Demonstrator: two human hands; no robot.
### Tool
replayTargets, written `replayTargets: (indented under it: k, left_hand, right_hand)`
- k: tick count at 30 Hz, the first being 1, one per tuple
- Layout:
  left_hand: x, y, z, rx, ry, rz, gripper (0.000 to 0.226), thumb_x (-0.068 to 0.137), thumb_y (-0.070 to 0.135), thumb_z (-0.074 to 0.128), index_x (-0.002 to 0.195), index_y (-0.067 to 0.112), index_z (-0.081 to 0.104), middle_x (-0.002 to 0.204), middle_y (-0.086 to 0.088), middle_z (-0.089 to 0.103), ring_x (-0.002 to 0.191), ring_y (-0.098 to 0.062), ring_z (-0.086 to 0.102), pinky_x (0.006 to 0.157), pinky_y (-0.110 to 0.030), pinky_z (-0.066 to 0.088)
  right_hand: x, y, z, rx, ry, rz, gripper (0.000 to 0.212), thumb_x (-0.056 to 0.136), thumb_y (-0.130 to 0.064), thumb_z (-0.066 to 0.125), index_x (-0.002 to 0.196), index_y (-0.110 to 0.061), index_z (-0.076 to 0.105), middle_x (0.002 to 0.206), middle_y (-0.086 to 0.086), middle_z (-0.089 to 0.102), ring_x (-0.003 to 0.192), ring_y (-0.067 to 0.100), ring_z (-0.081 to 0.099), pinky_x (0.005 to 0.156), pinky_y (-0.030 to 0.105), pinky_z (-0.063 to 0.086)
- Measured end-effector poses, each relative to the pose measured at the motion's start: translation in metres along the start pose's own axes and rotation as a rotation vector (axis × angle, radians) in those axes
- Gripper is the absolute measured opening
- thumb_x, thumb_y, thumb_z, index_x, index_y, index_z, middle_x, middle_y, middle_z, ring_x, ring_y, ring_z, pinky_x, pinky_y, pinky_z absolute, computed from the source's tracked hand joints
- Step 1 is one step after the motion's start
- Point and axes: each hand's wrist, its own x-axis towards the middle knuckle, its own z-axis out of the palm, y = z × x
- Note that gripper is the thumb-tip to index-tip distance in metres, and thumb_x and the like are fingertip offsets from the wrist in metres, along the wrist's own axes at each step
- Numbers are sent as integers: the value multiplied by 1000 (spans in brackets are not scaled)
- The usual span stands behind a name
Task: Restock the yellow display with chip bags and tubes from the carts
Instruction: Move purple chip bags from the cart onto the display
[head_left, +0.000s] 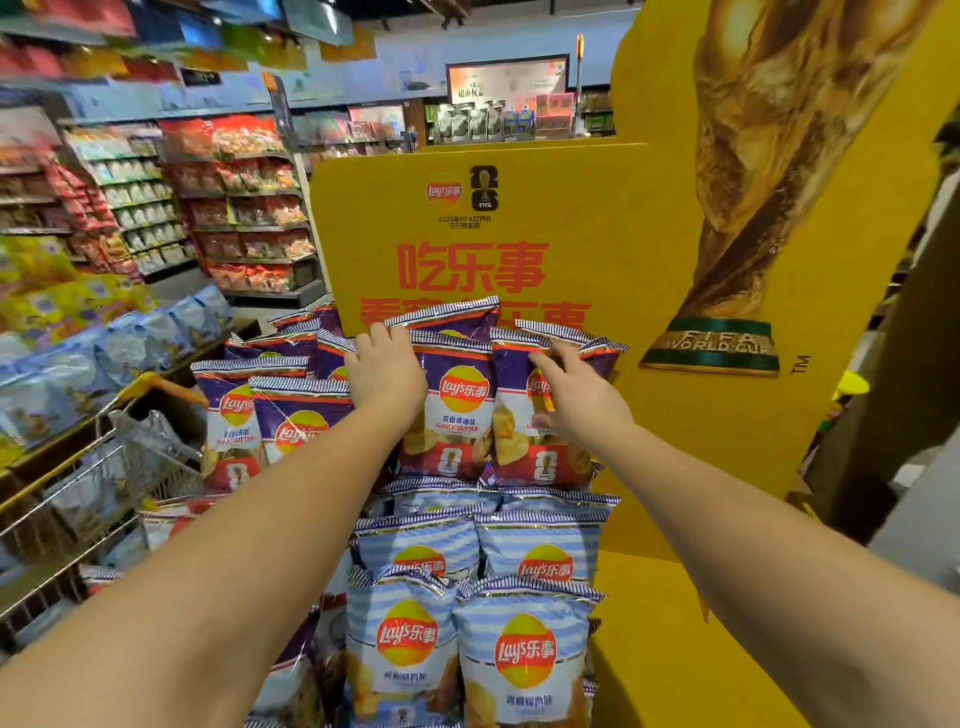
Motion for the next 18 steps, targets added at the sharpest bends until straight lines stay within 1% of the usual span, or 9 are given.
replayTargets:
  k: [3, 6, 9, 12, 13, 15, 17, 18]
  left_hand:
    - [-13, -2, 0, 32, -49, 64, 45, 93, 35, 59, 129, 14, 44, 131, -10, 44, 123, -32, 39, 98, -43, 36]
    - [-25, -3, 0, 27, -86, 100, 38, 94, 34, 53, 126, 15, 46, 130, -9, 44, 121, -30, 38, 97, -43, 35]
    - [-35, -3, 3, 41, -147, 168, 34, 95, 31, 47, 125, 14, 47, 130, -9, 44, 121, -30, 38, 99, -44, 34]
    - [-41, -4, 4, 27, -211, 235, 36, 96, 33, 46, 127, 16, 47, 130, -7, 46, 121, -28, 39, 100, -44, 32]
    - [-44, -5, 3, 19, -224, 246, 36, 95, 33, 46, 128, 17, 48, 130, -6, 47, 121, -28, 39, 100, -44, 32]
    - [-52, -7, -3, -27, -258, 254, 36, 95, 33, 46, 128, 18, 49, 129, -5, 48, 120, -28, 40, 99, -44, 32]
    - [-64, -6, -14, -101, -296, 265, 34, 95, 33, 47, 125, 18, 52, 128, -5, 50, 119, -27, 42, 97, -45, 33]
    - [-73, -6, -21, -148, -315, 270, 32, 95, 33, 47, 122, 18, 55, 126, -4, 51, 118, -27, 44, 96, -44, 34]
  right_hand:
    - [-9, -5, 14, 40, 4, -2, 77, 82, -44, 74, 144, -26, 31, 153, 5, 20, 133, 30, 36, 91, 46, 52]
    - [-13, -14, 27, 38, 33, -16, 70, 84, -46, 70, 140, -24, 34, 151, 6, 23, 131, 29, 36, 92, 44, 51]
    - [-14, -23, 36, 29, 40, -33, 67, 86, -45, 68, 140, -23, 35, 147, 7, 29, 128, 29, 38, 93, 43, 49]
    - [-12, -23, 31, 26, 18, -20, 67, 85, -46, 69, 139, -21, 38, 146, 6, 32, 128, 28, 38, 95, 43, 46]
    - [-12, -23, 28, -10, -3, -30, 67, 85, -47, 68, 140, -20, 38, 147, 6, 33, 130, 28, 38, 97, 43, 44]
    - [-14, -23, 19, -99, -50, -55, 69, 87, -51, 64, 143, -20, 37, 153, 6, 29, 138, 28, 31, 104, 43, 38]
    - [-24, -24, 7, -121, -59, -42, 70, 88, -56, 59, 146, -23, 35, 156, 6, 26, 143, 27, 24, 110, 45, 33]
    - [-33, -27, -1, -105, -45, -21, 69, 88, -57, 58, 145, -25, 36, 156, 5, 27, 143, 27, 24, 110, 46, 32]
